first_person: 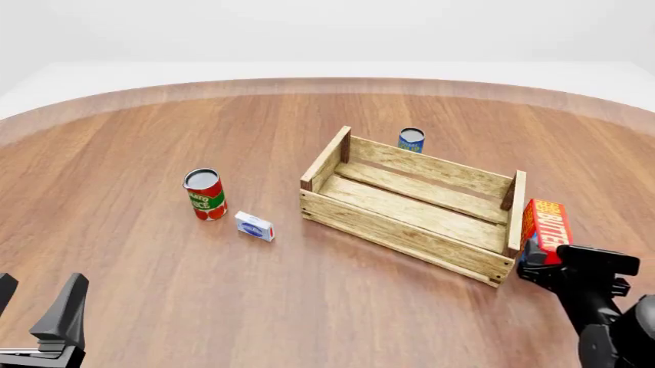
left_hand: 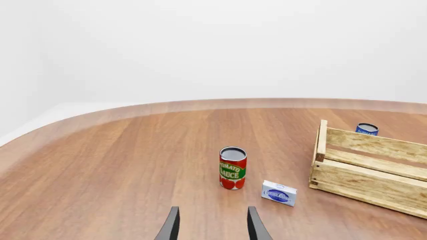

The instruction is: Pick up the butter and put it in the tray.

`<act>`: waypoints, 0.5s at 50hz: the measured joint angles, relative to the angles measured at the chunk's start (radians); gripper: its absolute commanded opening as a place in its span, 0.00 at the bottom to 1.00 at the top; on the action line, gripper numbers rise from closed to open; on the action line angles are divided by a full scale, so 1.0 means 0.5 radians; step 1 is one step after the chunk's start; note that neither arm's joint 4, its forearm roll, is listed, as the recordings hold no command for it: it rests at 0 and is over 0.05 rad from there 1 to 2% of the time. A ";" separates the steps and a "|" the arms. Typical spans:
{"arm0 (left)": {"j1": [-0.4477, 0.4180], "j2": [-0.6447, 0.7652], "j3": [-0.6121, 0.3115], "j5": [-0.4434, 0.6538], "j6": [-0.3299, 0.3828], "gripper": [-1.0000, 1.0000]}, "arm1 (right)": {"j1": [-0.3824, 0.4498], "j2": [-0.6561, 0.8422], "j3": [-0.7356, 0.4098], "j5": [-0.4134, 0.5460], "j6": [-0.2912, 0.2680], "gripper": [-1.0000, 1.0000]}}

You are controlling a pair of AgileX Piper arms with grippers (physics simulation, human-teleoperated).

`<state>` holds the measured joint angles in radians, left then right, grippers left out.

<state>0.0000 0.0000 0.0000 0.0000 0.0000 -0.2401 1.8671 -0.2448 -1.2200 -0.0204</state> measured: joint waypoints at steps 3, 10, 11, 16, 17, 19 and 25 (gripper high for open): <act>0.000 0.000 0.000 0.000 0.000 1.00 | -0.001 0.018 -0.009 0.000 -0.001 1.00; 0.000 0.000 0.000 0.000 0.000 1.00 | -0.004 0.056 -0.025 0.000 0.000 1.00; 0.000 0.000 0.000 0.000 0.000 1.00 | -0.004 0.062 -0.028 0.000 0.000 1.00; 0.000 0.000 0.000 0.000 0.000 1.00 | -0.004 0.091 -0.041 0.000 0.003 1.00; 0.000 0.000 0.000 0.000 0.000 1.00 | -0.005 0.096 -0.043 0.000 0.003 1.00; 0.000 0.000 0.000 0.000 0.000 1.00 | -0.005 0.109 -0.049 0.000 0.005 1.00; 0.000 0.000 0.000 0.000 0.000 1.00 | -0.007 0.148 -0.068 0.000 0.012 1.00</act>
<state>0.0000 0.0000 0.0000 0.0000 0.0000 -0.2437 1.9410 -0.2786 -1.2200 -0.0145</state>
